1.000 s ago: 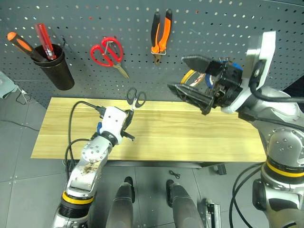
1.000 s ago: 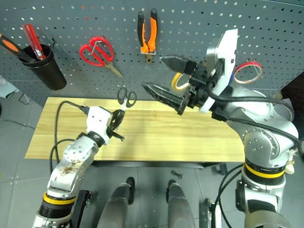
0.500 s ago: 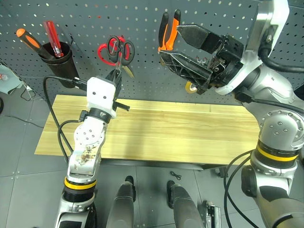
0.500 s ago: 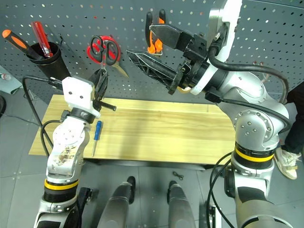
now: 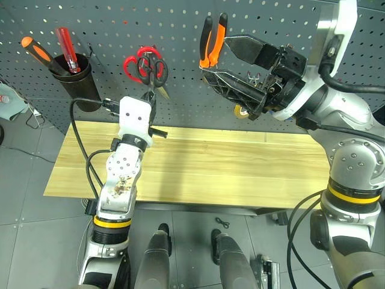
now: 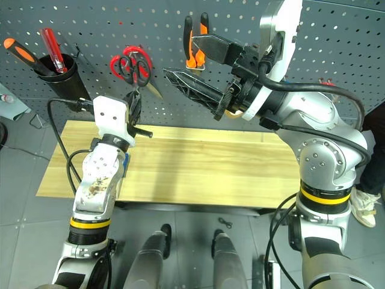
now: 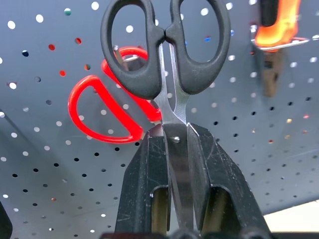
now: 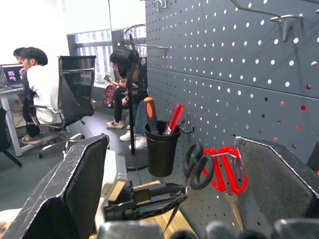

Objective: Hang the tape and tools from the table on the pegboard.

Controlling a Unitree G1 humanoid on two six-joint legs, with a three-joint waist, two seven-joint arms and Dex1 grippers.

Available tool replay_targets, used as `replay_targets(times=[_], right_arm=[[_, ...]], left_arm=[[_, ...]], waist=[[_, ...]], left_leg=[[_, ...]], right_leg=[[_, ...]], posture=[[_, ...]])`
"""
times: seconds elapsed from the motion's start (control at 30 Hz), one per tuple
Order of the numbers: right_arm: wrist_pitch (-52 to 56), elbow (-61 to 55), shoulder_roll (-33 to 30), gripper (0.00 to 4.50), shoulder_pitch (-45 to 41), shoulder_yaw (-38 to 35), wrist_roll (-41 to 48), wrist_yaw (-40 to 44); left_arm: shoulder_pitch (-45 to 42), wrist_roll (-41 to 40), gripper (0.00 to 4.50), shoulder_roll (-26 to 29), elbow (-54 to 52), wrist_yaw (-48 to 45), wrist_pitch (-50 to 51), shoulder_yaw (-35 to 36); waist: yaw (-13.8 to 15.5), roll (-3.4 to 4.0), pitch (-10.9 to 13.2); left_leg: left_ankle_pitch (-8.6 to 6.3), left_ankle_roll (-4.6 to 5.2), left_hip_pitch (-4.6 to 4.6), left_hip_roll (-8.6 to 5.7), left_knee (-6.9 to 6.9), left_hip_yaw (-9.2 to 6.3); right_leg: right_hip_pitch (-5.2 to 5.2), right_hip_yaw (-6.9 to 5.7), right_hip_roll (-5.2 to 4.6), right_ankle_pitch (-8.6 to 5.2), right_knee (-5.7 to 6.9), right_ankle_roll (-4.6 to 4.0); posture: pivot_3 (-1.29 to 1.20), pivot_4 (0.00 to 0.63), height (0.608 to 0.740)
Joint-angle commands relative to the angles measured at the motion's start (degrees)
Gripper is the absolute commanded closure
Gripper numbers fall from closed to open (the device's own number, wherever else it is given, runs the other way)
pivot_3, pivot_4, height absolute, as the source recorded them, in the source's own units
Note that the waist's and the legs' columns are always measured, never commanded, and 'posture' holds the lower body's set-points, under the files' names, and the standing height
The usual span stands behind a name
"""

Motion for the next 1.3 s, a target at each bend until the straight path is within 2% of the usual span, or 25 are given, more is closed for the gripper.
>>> replay_targets(times=[0.03, 0.43, 0.5, 0.57, 0.63, 0.77, 0.87, 0.97, 1.07, 1.17, 1.3], right_arm=[[-0.6, -2.0, -0.9, 0.0, 0.7, -1.0, 0.1, -0.5], [-0.5, -2.3, -1.3, 0.0, 2.0, -0.6, -0.1, -1.5], [-0.4, -2.4, -1.3, 0.0, 2.0, -0.6, 0.0, -1.6], [-0.5, -2.3, -1.3, 0.0, 2.0, -0.4, -0.1, -1.5], [-0.5, -2.3, -1.4, 0.0, 2.1, -0.4, -0.1, -1.4], [0.0, -3.7, -1.6, 0.0, 4.0, 0.2, 0.2, -1.2], [1.7, -5.5, -2.5, 0.0, 8.6, 4.6, -1.5, -0.2], [1.8, -6.4, -2.6, 0.0, 12.5, 10.5, -4.7, 0.5], [0.6, -6.4, -2.8, 0.0, 13.5, 13.3, -7.6, 1.5], [1.0, -4.5, -4.7, 0.0, 12.4, 18.1, -12.3, 3.8], [0.9, -3.0, -5.1, 0.0, 11.3, 19.4, -14.8, 5.6]], left_arm=[[-1.4, 0.3, 4.44, -0.2, 1.2, 0.6, -1.1, 0.5], [-4.3, 0.8, 4.44, 0.8, 6.4, -0.1, -2.7, 0.0], [-4.1, 0.8, 3.42, 0.9, 6.2, 0.0, -2.9, 0.0], [-4.0, 0.7, 2.74, 0.9, 6.0, -0.1, -2.9, 0.0], [-3.5, 0.9, 1.78, 1.0, 5.5, -0.2, -2.9, 0.0], [2.8, 1.8, 0.02, 2.0, 1.3, -0.7, -1.6, 0.0], [9.9, 1.1, 0.02, 3.3, 0.8, -1.6, 0.8, 1.7], [12.4, -3.2, 0.02, 3.9, 5.1, -3.2, 5.2, 6.1], [11.3, -6.0, 0.02, 4.8, 7.7, -4.3, 8.7, 8.9], [6.9, -7.0, 0.02, 9.8, 15.3, -9.2, 14.8, 8.9], [2.6, -9.2, 0.02, 12.2, 22.4, -13.3, 20.5, 8.1]], waist=[[-0.2, -0.01, 0.0], [-0.5, -0.02, 0.0], [-0.5, -0.02, 0.0], [-0.5, -0.02, 0.0], [-0.5, -0.02, 0.0], [-0.7, -0.01, 0.0], [-0.8, 0.0, -0.1], [-0.7, 0.01, 0.0], [-0.5, 0.04, 0.0], [-0.1, 0.05, 0.1], [0.5, 0.14, 0.6]], left_leg=[[0.0, 0.0, -0.01, 0.0, 0.04, 0.0], [0.0, 0.0, -0.06, 0.0, 0.15, -0.02], [0.0, 0.0, -0.07, 0.0, 0.16, -0.03], [0.0, 0.01, -0.06, 0.0, 0.16, -0.03], [0.0, 0.01, -0.07, 0.0, 0.17, -0.03], [0.0, 0.01, -0.06, 0.0, 0.17, -0.03], [-0.03, 0.05, -0.04, 0.02, 0.14, -0.02], [-0.04, 0.06, 0.03, 0.04, 0.11, -0.02], [0.0, 0.12, 0.01, 0.06, 0.16, -0.02], [0.03, 0.15, 0.01, 0.06, 0.2, 0.0], [0.03, 0.15, 0.01, 0.06, 0.19, 0.02]], right_leg=[[0.01, 0.0, 0.0, 0.01, 0.0, 0.01], [0.01, 0.0, 0.0, 0.04, 0.09, 0.04], [0.01, 0.0, 0.0, 0.04, 0.09, 0.04], [0.01, 0.0, 0.0, 0.04, 0.1, 0.04], [0.01, 0.0, 0.0, 0.05, 0.1, 0.04], [0.01, 0.0, 0.0, 0.04, 0.1, 0.04], [0.0, 0.02, 0.01, 0.04, 0.15, 0.04], [-0.01, 0.02, 0.02, 0.01, 0.2, -0.01], [-0.07, 0.02, 0.04, -0.16, 0.25, 0.27], [-0.01, 0.02, 0.02, -0.31, 0.23, -0.04], [-0.02, 0.03, -0.01, -0.33, 0.14, -0.1]], posture=[[0.01, 0.268, 0.74], [0.01, 0.276, 0.74], [0.01, 0.279, 0.74], [0.01, 0.281, 0.74], [0.01, 0.285, 0.74], [0.02, 0.3, 0.74], [0.03, 0.325, 0.74], [0.05, 0.348, 0.74], [0.06, 0.376, 0.74], [0.07, 0.403, 0.74], [0.08, 0.439, 0.74]])
